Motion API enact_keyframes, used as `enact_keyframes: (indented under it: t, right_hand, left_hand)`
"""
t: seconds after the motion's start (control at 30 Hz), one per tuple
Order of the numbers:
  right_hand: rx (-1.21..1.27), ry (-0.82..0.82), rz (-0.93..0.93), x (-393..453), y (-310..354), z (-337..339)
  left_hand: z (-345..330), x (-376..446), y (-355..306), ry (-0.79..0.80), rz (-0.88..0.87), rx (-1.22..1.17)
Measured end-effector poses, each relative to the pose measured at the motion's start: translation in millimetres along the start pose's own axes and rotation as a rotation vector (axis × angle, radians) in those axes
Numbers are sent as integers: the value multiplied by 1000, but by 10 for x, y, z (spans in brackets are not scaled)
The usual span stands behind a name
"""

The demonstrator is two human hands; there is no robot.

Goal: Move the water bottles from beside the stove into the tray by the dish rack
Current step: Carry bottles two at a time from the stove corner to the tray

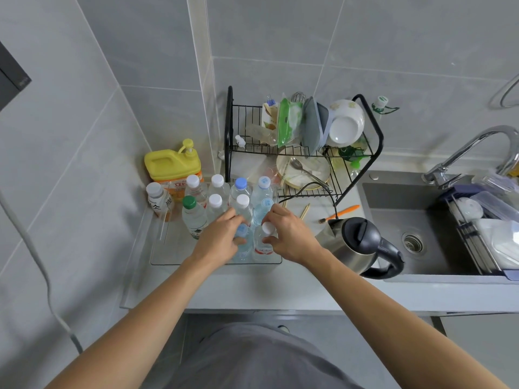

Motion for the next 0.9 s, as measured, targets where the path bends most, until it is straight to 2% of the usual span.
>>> enact_keyframes:
  t: [0.37, 0.47, 0.53, 0.6, 0.73, 0.9]
  right_hand:
    - [69, 31, -139, -112, 0, 46]
    - [73, -75, -198, -253, -5, 272]
    - [36, -175, -250, -409, -38, 498]
    - [-15, -276, -307, -614, -102, 758]
    - [-73, -442, -427, -1222, -315, 1274]
    - [-129, -598, -576, -2395, -711, 1805]
  left_hand:
    - [122, -61, -85, 20, 0, 25]
    - [352, -96, -204, -126, -63, 87]
    - [494, -78, -396, -237, -166, 130]
    - [552, -25, -665, -279, -272, 123]
    - [492, 26, -1314, -262, -406, 75]
    - [106, -210, -2401, -157, -575, -18]
Point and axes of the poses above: each hand's wrist, its own x-axis towards the middle knuckle, its own z-axis out of the back of the hand, y = z × x, the point moved 8 cm from there along x, towards the middle knuckle, and after that the axes turned 8 degrees about -y, right-handed, at the moved point
